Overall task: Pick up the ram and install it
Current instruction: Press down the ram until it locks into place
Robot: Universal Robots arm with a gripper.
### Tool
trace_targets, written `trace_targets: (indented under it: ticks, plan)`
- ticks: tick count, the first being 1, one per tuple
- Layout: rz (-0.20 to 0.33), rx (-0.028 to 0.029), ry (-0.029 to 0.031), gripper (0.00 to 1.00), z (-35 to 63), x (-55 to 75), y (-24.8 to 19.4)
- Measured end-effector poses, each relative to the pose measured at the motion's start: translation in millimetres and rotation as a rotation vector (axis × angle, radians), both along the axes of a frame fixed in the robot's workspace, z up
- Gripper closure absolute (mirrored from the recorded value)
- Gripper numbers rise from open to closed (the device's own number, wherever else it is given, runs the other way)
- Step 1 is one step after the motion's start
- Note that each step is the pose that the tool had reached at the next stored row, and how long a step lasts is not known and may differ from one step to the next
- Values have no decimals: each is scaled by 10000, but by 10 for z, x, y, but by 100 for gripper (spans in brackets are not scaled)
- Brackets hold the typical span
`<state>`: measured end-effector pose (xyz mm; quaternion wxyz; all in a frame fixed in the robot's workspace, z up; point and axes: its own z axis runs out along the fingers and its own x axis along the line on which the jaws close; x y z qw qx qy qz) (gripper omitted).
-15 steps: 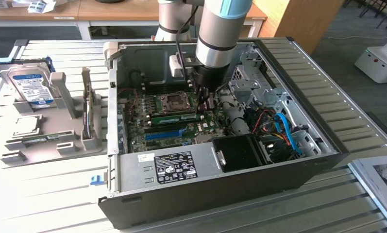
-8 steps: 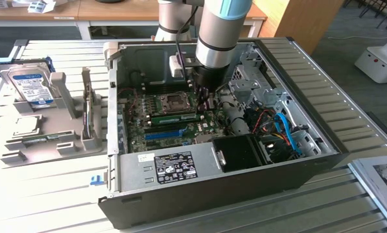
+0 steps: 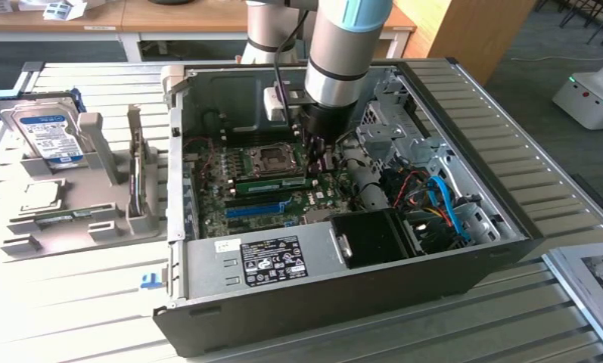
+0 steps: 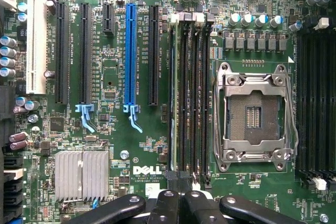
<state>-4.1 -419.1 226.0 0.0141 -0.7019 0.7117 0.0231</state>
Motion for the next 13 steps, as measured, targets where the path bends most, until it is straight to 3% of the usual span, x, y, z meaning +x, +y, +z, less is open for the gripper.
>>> trace_targets:
  ticks: [13]
  plan:
    - [0,6,1,90,-7,0,-3]
